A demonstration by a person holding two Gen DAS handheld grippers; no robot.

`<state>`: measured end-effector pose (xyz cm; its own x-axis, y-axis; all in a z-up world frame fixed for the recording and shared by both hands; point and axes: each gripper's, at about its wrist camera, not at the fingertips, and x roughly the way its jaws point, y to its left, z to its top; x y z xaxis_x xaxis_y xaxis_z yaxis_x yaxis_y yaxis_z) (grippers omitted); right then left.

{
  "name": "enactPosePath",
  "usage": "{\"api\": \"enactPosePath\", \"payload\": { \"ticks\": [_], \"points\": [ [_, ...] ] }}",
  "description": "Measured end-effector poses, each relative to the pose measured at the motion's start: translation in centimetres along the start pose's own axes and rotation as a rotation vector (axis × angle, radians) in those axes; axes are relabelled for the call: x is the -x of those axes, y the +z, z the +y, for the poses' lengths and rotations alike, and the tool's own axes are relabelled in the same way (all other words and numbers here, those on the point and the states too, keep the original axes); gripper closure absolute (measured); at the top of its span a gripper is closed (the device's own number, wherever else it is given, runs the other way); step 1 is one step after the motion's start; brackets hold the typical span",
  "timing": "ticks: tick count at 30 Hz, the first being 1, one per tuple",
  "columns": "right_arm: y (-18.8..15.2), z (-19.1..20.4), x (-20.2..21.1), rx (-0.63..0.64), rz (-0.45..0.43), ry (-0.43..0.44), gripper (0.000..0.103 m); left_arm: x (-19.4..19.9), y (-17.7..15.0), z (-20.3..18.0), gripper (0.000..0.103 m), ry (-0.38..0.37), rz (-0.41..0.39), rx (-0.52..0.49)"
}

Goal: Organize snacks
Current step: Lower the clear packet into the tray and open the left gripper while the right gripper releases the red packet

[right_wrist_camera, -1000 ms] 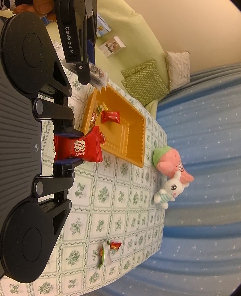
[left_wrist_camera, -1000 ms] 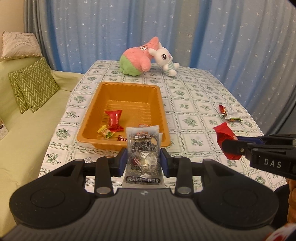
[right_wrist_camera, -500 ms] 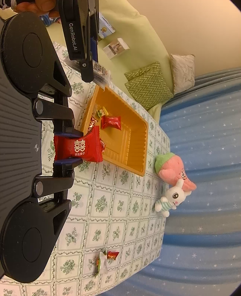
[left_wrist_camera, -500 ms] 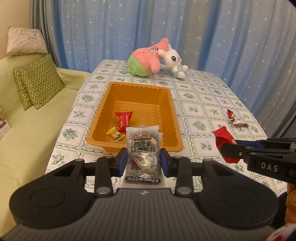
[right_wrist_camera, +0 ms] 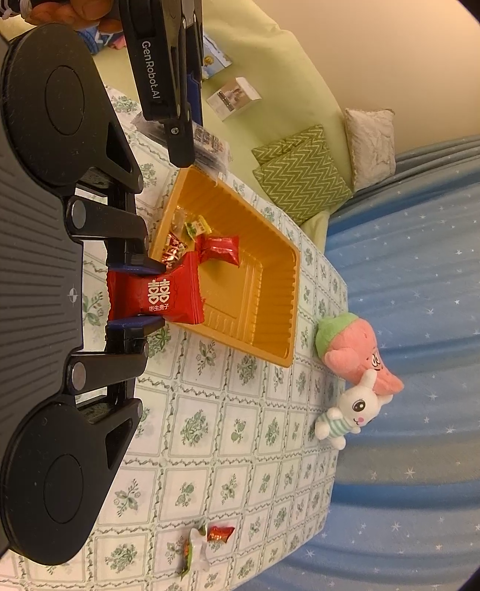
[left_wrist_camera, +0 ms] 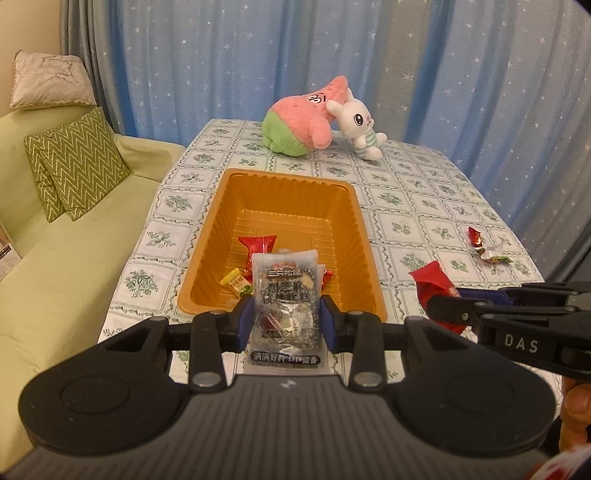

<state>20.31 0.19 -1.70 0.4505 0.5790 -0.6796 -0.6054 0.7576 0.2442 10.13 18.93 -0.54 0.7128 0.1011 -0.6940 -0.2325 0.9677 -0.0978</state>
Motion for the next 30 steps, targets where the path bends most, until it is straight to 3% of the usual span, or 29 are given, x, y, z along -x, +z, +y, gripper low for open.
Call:
{"api": "enactPosePath", "payload": {
  "ticks": [30],
  "points": [
    [5.2, -2.0, -9.9, -0.028, 0.026, 0.014, 0.08, -11.0, 4.0, 2.3, 0.069, -0.023, 0.068, -0.06]
  ]
}}
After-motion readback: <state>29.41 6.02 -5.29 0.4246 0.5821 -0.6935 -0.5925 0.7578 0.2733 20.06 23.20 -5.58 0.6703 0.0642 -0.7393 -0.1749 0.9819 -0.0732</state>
